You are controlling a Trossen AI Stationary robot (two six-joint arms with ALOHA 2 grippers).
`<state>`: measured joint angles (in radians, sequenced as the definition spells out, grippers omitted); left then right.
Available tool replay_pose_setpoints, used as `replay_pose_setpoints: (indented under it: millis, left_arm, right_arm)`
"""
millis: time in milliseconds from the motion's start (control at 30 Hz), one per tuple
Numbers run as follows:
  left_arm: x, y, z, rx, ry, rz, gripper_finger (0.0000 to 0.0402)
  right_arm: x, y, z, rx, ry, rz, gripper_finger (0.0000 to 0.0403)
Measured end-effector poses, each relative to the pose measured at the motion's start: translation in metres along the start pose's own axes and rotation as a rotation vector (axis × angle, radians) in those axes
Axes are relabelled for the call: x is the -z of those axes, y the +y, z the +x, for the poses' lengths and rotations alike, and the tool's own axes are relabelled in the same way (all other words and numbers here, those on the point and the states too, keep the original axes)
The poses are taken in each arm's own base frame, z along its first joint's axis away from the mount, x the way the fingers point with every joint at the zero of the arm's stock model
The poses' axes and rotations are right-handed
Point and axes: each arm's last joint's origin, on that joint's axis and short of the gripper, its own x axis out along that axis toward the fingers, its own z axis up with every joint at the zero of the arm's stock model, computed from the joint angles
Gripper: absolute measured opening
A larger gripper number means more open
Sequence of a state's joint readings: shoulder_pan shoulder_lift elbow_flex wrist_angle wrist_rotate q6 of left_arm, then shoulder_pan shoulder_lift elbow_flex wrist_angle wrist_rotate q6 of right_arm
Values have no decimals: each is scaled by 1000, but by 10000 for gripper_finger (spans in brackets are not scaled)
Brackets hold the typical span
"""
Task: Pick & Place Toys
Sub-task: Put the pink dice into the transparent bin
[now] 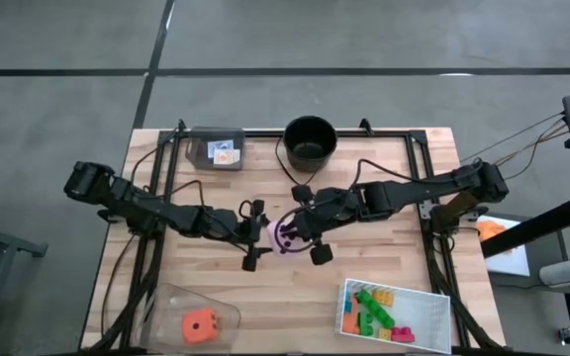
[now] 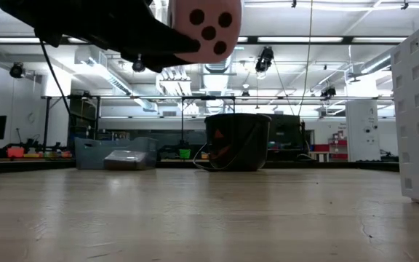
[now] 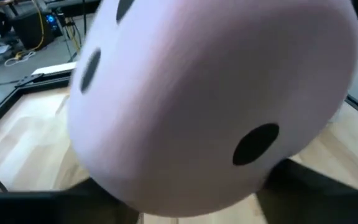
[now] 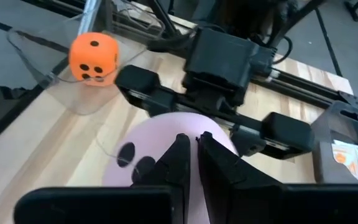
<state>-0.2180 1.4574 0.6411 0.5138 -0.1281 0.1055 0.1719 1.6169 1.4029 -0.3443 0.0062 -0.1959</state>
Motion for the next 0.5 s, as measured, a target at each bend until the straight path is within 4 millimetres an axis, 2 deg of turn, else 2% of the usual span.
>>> replay_pose_setpoints:
  millis: [133,500]
  left_arm:
    - [0,-1,0,1,-1,27,161]
    - [0,-5,-1,4,-9,74,149]
  right_arm:
    - [0,1,0,-8,-3,0,26]
    - [-2,0,-6,-10,-9,17,26]
